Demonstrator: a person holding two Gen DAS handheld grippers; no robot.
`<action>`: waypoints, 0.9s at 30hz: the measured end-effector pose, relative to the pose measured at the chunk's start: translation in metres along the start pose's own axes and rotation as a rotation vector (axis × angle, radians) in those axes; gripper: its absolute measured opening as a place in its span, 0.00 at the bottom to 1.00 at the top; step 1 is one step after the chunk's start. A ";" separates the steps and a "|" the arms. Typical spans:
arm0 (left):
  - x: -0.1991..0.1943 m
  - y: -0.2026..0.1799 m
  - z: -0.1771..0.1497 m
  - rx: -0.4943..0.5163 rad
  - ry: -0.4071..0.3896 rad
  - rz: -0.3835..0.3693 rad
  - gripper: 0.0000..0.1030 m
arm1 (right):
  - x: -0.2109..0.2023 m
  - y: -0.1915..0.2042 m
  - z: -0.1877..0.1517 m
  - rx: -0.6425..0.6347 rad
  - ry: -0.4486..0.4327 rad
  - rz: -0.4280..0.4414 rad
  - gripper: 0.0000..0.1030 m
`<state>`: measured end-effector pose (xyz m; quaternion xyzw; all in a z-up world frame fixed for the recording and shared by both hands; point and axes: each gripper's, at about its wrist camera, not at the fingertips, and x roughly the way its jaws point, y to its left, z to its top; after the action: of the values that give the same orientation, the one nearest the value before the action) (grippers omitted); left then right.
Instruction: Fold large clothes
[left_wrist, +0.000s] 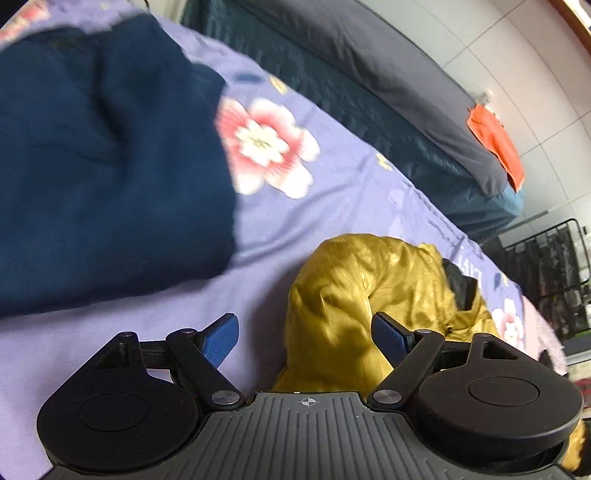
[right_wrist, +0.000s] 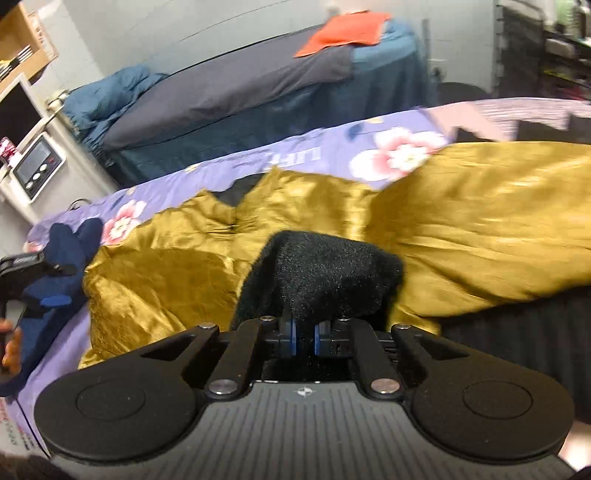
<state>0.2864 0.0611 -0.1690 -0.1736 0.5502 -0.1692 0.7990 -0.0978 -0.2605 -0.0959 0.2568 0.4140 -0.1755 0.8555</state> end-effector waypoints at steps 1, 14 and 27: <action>0.010 -0.005 0.001 0.010 0.021 0.001 1.00 | -0.003 -0.005 -0.006 0.013 0.010 -0.008 0.10; -0.012 -0.073 0.033 0.307 -0.095 0.091 0.61 | -0.014 0.011 -0.028 -0.003 -0.001 -0.018 0.10; -0.029 -0.066 0.040 0.312 -0.121 0.146 1.00 | 0.100 0.044 0.024 -0.218 0.105 -0.246 0.57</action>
<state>0.3094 0.0201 -0.1014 -0.0170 0.4792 -0.1833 0.8582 -0.0008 -0.2482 -0.1503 0.1188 0.5032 -0.2193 0.8274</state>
